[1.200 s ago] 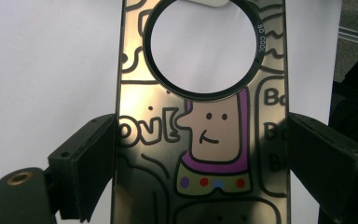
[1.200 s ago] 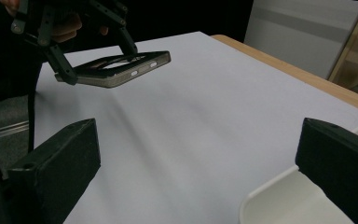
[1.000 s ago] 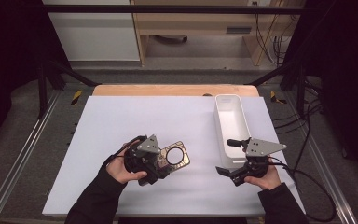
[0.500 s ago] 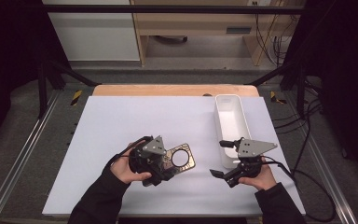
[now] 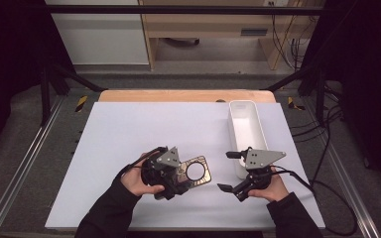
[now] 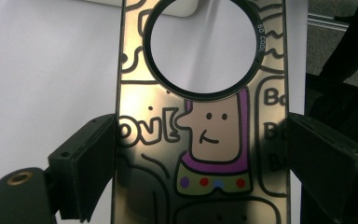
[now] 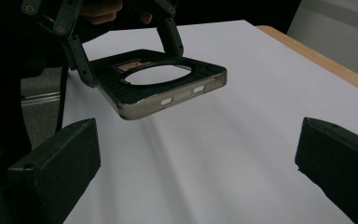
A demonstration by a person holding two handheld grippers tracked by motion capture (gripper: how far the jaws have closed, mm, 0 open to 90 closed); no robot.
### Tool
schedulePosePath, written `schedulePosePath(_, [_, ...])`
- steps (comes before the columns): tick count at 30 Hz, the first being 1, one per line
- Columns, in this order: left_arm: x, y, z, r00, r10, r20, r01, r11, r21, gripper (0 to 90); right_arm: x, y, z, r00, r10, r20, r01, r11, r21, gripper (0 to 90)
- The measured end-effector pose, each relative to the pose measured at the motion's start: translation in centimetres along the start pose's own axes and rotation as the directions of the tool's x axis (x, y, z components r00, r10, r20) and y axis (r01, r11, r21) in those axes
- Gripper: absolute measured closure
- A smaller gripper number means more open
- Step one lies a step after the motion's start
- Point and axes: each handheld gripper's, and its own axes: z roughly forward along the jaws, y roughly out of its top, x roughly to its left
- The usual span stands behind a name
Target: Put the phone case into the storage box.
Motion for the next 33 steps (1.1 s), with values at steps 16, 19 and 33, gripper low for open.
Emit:
schedulePosePath(16, [0.0,0.9,0.2,0.9992,0.039,0.012,-0.039,0.9991,0.017,11.5,0.3,0.3,1.2,0.9987,-0.016,-0.049,0.017,1.0,0.017,0.9])
schedulePosePath(19, [0.0,1.1,0.2,0.9989,0.046,0.014,-0.046,0.9988,0.019,11.5,0.5,0.4,1.5,0.9981,-0.026,-0.057,0.027,0.999,0.021,1.0])
schedulePosePath(33, [-0.4,1.7,0.7,0.9959,0.077,0.049,-0.078,0.9966,0.027,11.5,0.5,0.2,2.2,0.9966,-0.025,-0.079,0.028,0.999,0.035,1.4])
